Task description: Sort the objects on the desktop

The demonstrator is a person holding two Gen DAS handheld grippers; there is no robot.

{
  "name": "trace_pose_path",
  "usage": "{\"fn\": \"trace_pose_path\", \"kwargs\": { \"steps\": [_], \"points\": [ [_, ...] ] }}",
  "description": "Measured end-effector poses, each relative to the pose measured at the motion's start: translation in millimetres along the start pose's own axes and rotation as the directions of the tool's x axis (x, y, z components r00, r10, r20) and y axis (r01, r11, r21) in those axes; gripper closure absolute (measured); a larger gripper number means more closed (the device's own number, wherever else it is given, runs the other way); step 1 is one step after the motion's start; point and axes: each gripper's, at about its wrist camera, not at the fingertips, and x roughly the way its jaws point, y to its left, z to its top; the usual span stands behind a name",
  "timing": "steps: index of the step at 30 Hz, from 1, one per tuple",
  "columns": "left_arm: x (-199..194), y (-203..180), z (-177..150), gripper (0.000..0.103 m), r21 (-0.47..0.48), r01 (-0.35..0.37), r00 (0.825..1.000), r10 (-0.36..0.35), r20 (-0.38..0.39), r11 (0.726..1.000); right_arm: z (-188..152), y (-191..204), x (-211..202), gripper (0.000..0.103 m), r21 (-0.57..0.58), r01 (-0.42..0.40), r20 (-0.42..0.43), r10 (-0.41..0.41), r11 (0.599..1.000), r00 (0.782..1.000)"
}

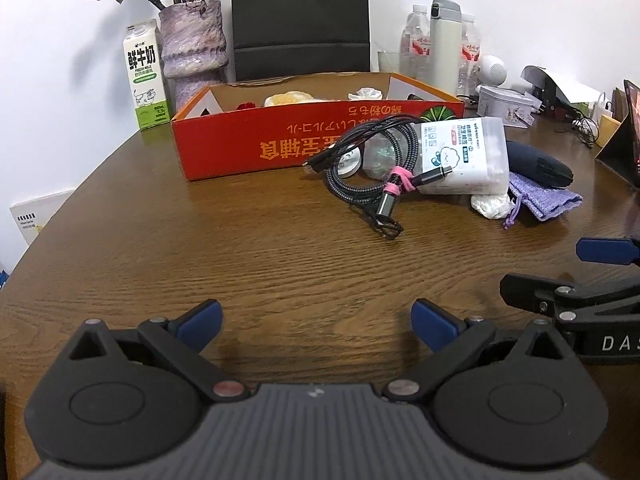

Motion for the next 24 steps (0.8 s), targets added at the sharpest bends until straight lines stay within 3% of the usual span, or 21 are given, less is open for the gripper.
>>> {"fn": "trace_pose_path", "kwargs": {
  "steps": [12,20,22,24],
  "points": [
    [14,-4,24,0.0,-0.038,0.052,0.998,-0.05,0.042,0.998,16,-9,-4,0.005,-0.034,0.033,0.037,-0.031,0.999,0.999],
    [40,-10,51,0.0,-0.072,0.082,0.995,-0.077,0.065,0.994,38,-35,6,0.008,-0.019,0.069,0.083,-0.067,0.997,0.994],
    [48,-12,58,0.003,-0.073,0.114,0.992,-0.109,0.067,0.991,45,-38,11,0.012,-0.025,0.076,0.091,-0.073,0.997,0.993],
    [56,-16,64,0.013,-0.059,0.147,0.988,-0.144,0.062,0.987,53,-41,14,0.013,-0.038,0.082,0.112,-0.078,0.996,0.991]
  ]
}}
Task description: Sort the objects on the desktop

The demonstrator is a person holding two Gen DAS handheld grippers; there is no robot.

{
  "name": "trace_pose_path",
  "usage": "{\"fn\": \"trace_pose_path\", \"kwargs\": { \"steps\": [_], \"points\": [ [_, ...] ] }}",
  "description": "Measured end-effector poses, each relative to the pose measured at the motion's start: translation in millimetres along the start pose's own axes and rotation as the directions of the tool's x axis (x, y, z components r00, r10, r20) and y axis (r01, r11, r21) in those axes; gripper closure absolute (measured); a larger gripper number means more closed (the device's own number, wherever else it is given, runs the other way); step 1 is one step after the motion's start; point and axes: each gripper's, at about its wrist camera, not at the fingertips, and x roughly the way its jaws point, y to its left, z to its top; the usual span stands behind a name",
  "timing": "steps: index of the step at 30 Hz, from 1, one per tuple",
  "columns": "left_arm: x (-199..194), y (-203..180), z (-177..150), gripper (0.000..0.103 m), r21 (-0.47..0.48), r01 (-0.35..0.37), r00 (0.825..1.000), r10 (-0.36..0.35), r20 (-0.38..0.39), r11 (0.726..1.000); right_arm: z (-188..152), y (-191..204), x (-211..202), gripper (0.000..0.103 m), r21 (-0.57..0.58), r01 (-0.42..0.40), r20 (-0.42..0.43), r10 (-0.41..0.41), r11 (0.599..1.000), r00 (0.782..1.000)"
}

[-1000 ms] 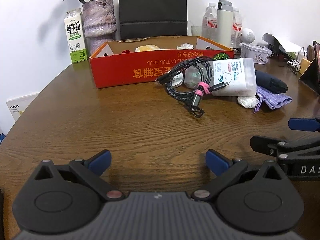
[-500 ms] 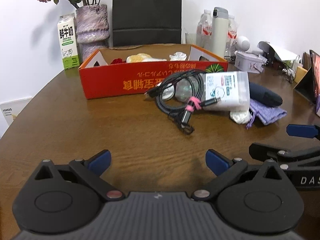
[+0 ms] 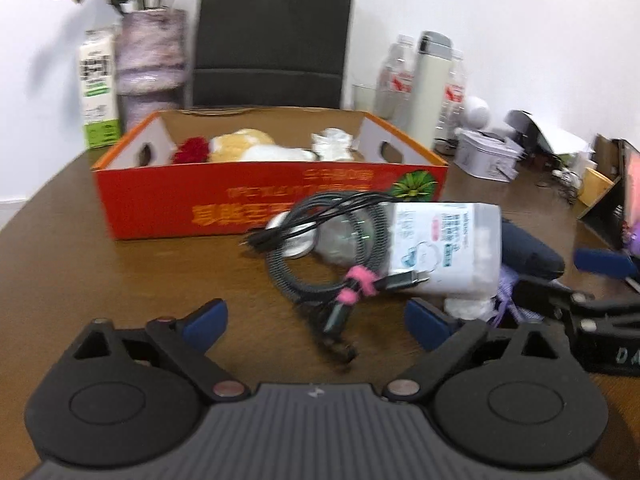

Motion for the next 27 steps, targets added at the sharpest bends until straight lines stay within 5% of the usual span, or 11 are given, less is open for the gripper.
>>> {"fn": "trace_pose_path", "kwargs": {
  "steps": [3,6,10,13,15,17,21,23,25,26,27],
  "points": [
    [13,-4,10,0.027,0.015,0.027,1.0,-0.027,0.007,1.0,13,0,6,0.014,-0.042,-0.043,0.019,0.043,0.998,0.999],
    [27,5,24,0.028,-0.04,0.138,0.99,-0.138,0.011,0.99,28,-5,19,0.015,-0.023,-0.129,0.021,0.129,0.991,0.991],
    [48,26,39,0.035,-0.209,0.279,0.958,-0.287,-0.01,0.937,44,-7,39,0.019,-0.021,-0.179,0.014,0.18,0.984,0.984],
    [55,36,39,0.06,-0.297,0.349,0.926,-0.376,-0.035,0.889,49,-9,56,0.021,0.009,-0.205,-0.033,0.205,0.979,0.978],
    [54,35,36,0.083,-0.287,0.359,0.92,-0.388,-0.05,0.888,45,-9,64,0.022,0.033,-0.254,-0.064,0.256,0.967,0.965],
    [49,33,32,0.084,-0.244,0.349,0.926,-0.373,-0.061,0.905,37,-3,72,0.04,0.03,-0.268,-0.101,0.27,0.963,0.958],
    [28,30,28,0.084,-0.241,0.355,0.92,-0.384,-0.082,0.903,34,2,63,0.058,0.054,-0.267,-0.08,0.271,0.962,0.959],
    [15,38,24,0.084,-0.354,0.407,0.866,-0.479,-0.143,0.842,37,4,44,0.061,0.057,-0.261,-0.043,0.264,0.964,0.964],
    [-8,46,15,0.085,-0.428,0.487,0.805,-0.582,-0.119,0.761,39,8,22,0.061,0.023,-0.234,0.004,0.234,0.972,0.972],
    [-21,47,10,0.085,-0.425,0.515,0.788,-0.606,-0.106,0.744,40,10,10,0.061,0.007,-0.217,0.03,0.217,0.976,0.976],
    [-32,45,5,0.084,-0.408,0.509,0.793,-0.597,-0.12,0.758,39,11,-4,0.061,-0.007,-0.202,0.053,0.202,0.979,0.978]
  ]
}}
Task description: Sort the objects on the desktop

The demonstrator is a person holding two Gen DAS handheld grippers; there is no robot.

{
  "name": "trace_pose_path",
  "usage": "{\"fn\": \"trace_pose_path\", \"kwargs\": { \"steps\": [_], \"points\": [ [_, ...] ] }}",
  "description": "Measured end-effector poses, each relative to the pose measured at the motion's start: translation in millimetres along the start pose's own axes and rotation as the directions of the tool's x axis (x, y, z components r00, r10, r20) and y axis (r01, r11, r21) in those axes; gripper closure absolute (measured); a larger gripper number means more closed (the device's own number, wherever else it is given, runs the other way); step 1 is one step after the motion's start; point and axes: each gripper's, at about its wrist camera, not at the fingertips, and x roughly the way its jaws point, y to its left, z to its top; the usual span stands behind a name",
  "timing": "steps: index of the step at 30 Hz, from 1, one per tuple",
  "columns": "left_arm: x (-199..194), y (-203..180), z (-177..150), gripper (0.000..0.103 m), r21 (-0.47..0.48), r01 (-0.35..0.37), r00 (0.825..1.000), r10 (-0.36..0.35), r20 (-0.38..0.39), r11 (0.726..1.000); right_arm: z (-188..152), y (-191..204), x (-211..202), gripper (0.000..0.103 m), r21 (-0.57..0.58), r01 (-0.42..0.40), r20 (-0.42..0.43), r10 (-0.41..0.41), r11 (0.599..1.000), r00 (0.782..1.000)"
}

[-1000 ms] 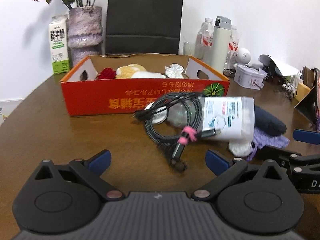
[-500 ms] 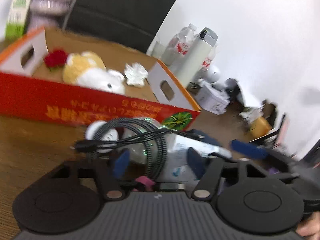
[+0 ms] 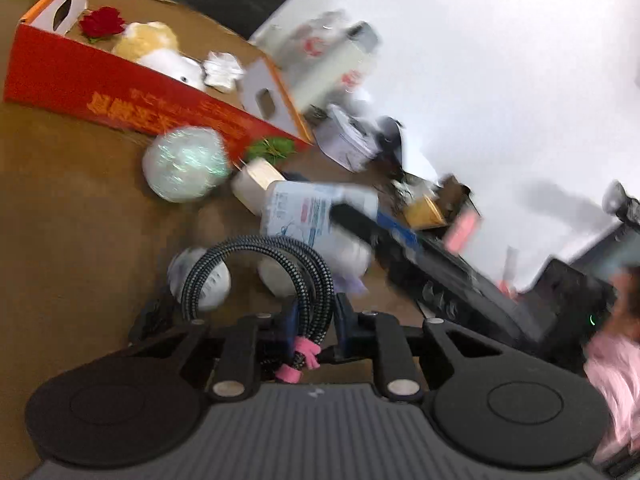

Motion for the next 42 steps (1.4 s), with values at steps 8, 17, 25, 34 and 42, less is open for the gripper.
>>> {"fn": "trace_pose_path", "kwargs": {
  "steps": [8,17,25,34,42],
  "points": [
    [-15,-29,-73,0.084,0.269,-0.29,0.955,0.295,0.024,0.918,-37,27,-57,0.061,0.0,-0.03,-0.058,0.03,1.0,0.998],
    [-42,-49,-108,0.038,0.376,-0.255,0.966,0.253,0.056,0.891,-73,55,-86,0.061,-0.101,0.027,-0.089,-0.036,0.995,0.995],
    [-66,-32,-92,0.041,0.309,-0.411,0.91,0.367,0.191,0.858,-89,58,-101,0.047,-0.138,0.083,-0.075,-0.094,0.987,0.993],
    [-57,17,-49,0.071,0.197,-0.545,0.833,0.501,0.235,0.815,-72,117,-64,0.074,-0.253,-0.113,-0.101,0.09,0.961,0.991],
    [-30,25,-52,0.064,0.273,-0.484,0.872,0.434,0.226,0.831,-87,137,-10,0.089,-0.355,-0.1,-0.236,0.015,0.929,0.972]
  ]
}}
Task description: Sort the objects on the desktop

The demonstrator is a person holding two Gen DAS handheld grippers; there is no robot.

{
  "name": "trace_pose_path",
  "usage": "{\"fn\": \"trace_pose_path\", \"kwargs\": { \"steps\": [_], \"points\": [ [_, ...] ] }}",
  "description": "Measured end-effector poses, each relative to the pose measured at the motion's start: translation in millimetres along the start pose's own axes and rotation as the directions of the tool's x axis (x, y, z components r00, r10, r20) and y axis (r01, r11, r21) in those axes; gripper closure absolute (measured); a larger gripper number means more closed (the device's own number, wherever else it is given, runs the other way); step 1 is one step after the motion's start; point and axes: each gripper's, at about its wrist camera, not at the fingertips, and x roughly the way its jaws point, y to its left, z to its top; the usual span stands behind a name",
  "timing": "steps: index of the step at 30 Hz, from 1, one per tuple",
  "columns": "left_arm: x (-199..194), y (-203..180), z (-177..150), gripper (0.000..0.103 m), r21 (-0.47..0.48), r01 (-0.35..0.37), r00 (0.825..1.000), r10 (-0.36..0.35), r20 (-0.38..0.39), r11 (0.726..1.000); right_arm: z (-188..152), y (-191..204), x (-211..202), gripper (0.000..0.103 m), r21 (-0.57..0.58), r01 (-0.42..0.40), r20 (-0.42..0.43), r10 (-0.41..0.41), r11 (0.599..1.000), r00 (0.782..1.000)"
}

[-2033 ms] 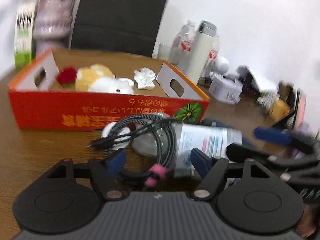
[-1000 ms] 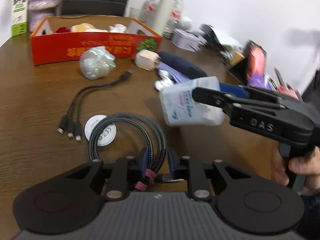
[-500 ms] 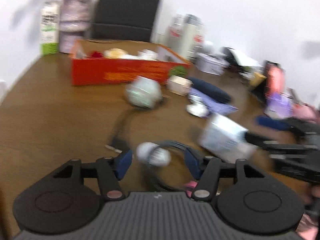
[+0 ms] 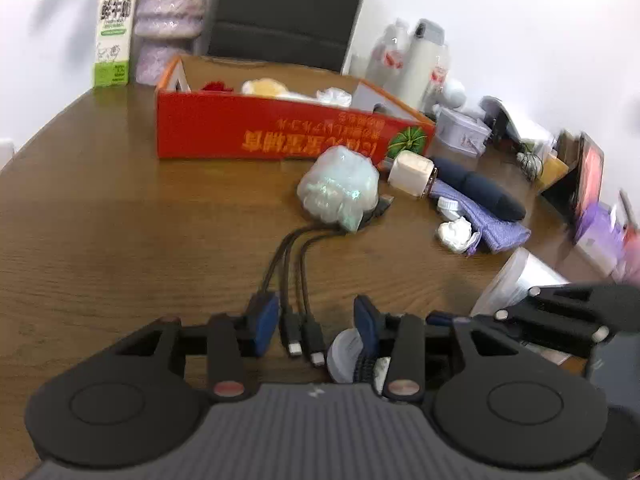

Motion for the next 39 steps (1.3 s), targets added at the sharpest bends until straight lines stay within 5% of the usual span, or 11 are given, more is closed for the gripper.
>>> {"fn": "trace_pose_path", "kwargs": {
  "steps": [4,9,11,14,18,24,27,31,35,37,39],
  "points": [
    [-1,-22,-11,0.069,0.151,-0.079,0.997,0.075,0.031,0.985,-3,7,-3,0.092,-0.041,0.054,0.026,-0.053,0.998,0.998],
    [-4,-24,-19,0.075,0.159,-0.103,0.994,0.096,0.054,0.982,-8,5,-24,0.094,-0.04,0.255,0.121,-0.248,0.966,0.961],
    [-5,-23,-20,0.074,0.137,-0.102,0.994,0.095,0.058,0.985,-6,-10,-29,0.094,0.022,0.261,0.109,-0.262,0.965,0.959],
    [-13,-13,-15,0.074,0.033,-0.051,0.998,0.05,0.046,0.998,-7,-20,-39,0.094,0.044,0.229,0.135,-0.233,0.972,0.963],
    [-44,1,-10,0.071,-0.097,0.146,0.98,-0.13,0.149,0.985,-12,-12,-50,0.094,0.014,0.183,0.192,-0.183,0.983,0.964],
    [-36,36,-9,0.072,-0.379,0.355,0.935,-0.329,0.133,0.855,-16,-8,-54,0.095,0.033,0.175,0.216,-0.178,0.984,0.96],
    [-29,50,-13,0.072,-0.476,0.471,0.879,-0.442,0.178,0.743,-20,-11,-53,0.095,0.041,0.175,0.212,-0.179,0.984,0.961],
    [-9,44,-13,0.072,-0.515,0.482,0.865,-0.48,0.149,0.709,-21,-9,-54,0.095,0.031,0.168,0.224,-0.171,0.985,0.96],
    [7,48,-15,0.087,-0.58,0.533,0.816,-0.555,0.16,0.616,-24,-6,-52,0.096,0.019,0.177,0.214,-0.177,0.984,0.961],
    [3,42,-13,0.087,-0.56,0.522,0.83,-0.533,0.162,0.644,-25,-8,-51,0.097,0.034,0.166,0.21,-0.169,0.986,0.963],
    [-6,36,-10,0.094,-0.542,0.451,0.883,-0.444,0.155,0.709,-25,-6,-50,0.098,0.027,0.161,0.197,-0.163,0.987,0.967]
  ]
}}
